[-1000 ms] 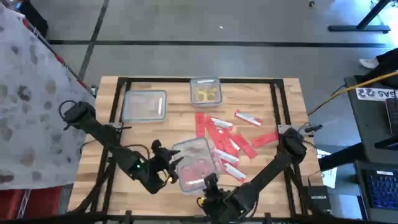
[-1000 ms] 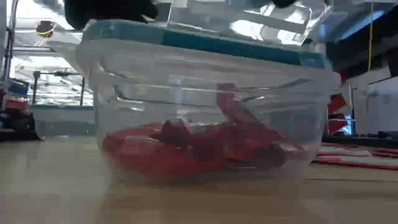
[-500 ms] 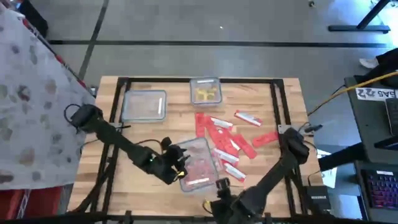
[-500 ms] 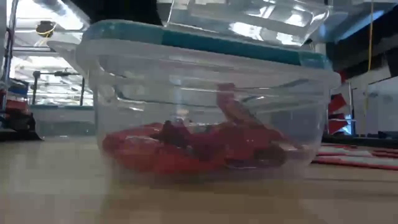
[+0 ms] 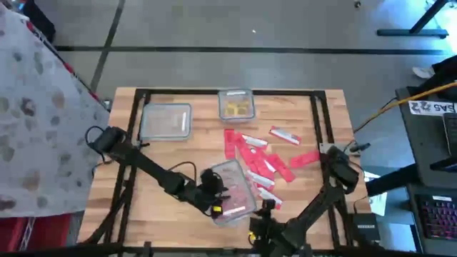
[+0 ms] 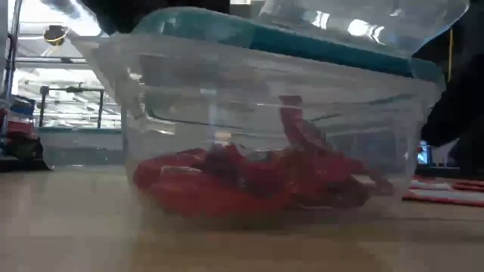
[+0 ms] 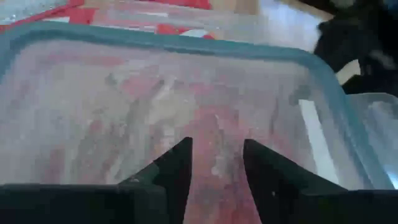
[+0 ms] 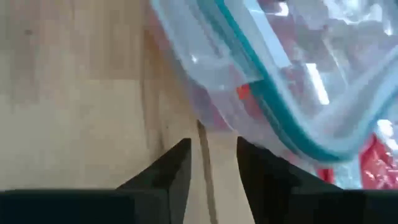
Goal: Sort candy
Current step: Close the rectangular transparent bin
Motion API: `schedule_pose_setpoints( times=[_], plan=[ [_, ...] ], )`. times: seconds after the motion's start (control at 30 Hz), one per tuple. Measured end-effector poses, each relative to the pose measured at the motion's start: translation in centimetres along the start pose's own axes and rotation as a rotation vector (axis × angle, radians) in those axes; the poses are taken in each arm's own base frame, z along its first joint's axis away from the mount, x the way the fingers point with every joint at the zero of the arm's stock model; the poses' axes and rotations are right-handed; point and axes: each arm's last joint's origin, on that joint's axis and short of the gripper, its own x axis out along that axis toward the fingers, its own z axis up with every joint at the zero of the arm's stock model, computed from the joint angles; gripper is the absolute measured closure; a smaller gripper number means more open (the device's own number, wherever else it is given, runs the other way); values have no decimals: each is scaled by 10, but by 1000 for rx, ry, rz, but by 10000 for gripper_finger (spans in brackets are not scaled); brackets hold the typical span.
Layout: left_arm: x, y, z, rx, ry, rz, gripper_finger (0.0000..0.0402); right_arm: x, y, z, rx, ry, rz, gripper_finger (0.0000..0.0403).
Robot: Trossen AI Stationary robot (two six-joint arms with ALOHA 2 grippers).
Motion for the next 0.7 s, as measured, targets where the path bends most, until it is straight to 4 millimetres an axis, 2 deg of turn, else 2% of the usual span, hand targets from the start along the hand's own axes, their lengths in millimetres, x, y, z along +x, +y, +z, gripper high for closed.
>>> schedule_pose_setpoints(
  times=[0.1,0.23,0.33,0.43,0.53,0.7],
  plan=[
    [0,0,0,11,6,-5,273,-6,-2,4,-3,26,-8,286],
    [-7,-1,4,38,8,-28,273,-29,-5,11,-12,76,22,286],
    [-24,-5,15,40,-6,-72,273,-48,-10,11,4,78,-12,286],
    [-51,-9,31,40,-54,-106,273,-60,-19,9,51,89,-63,286],
    [-75,-12,39,44,-90,-105,273,-62,-24,7,101,91,-100,286],
    [-122,-17,47,38,-142,-127,273,-40,-34,10,215,107,-162,286]
  ],
)
